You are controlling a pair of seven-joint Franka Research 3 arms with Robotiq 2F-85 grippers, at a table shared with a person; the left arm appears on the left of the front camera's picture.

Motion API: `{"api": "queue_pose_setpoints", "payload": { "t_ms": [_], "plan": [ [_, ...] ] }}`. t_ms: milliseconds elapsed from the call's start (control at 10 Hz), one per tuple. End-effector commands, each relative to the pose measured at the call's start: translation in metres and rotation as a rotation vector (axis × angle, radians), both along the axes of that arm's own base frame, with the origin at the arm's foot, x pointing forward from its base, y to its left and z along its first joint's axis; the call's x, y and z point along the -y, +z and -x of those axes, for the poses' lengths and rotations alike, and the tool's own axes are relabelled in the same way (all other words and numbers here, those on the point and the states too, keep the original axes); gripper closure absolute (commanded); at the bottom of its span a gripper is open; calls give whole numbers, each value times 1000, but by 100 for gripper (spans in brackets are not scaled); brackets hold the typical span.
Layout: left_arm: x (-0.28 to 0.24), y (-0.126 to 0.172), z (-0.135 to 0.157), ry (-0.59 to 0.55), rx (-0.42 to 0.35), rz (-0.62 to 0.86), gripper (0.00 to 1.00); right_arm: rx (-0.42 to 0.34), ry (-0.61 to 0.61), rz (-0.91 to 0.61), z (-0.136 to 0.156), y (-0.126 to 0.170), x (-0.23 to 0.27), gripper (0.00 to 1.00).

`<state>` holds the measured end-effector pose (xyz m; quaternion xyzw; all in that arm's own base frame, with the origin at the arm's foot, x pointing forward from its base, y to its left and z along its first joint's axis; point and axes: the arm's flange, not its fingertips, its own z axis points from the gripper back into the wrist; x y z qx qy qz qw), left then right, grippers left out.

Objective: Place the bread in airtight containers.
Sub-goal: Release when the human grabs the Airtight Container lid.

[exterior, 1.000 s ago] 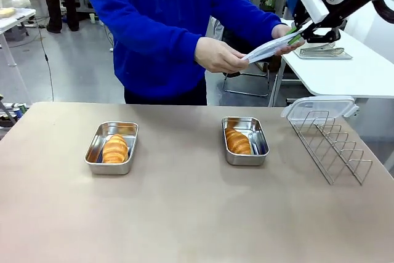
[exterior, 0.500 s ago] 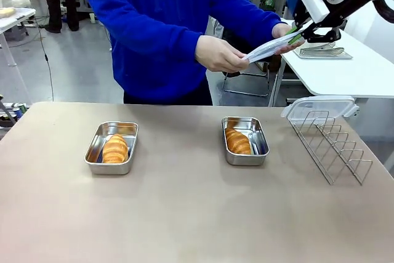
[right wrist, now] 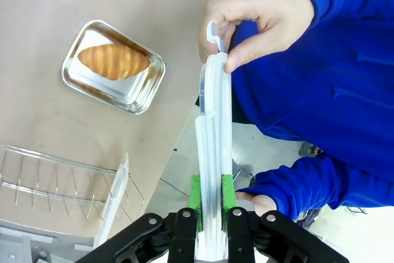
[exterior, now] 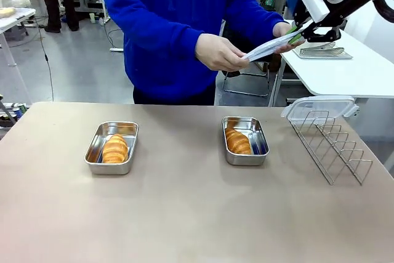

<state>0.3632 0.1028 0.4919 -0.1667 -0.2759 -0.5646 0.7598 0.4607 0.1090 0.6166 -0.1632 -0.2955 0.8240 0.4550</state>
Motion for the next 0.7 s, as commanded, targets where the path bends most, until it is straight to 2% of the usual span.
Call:
{"api": "queue_pose_setpoints", "payload": {
  "t_ms": [0,100,200,300,500,600],
  "plan": [
    [-1,0,2,-15,6,1,0,-34,-40,-20,5,12,-3,27],
    [-1,0,2,-15,6,1,0,-62,-90,-48,11,26,-5,0],
    [-1,0,2,-15,6,1,0,-90,-163,-117,18,49,-5,26],
    [-1,0,2,-15,6,1,0,-179,-249,-245,24,69,0,0],
    [-1,0,2,-15,6,1,0,-321,-429,-441,25,104,36,0],
    [-1,0,2,-15,6,1,0,-366,-509,-508,24,112,64,0]
  ]
}}
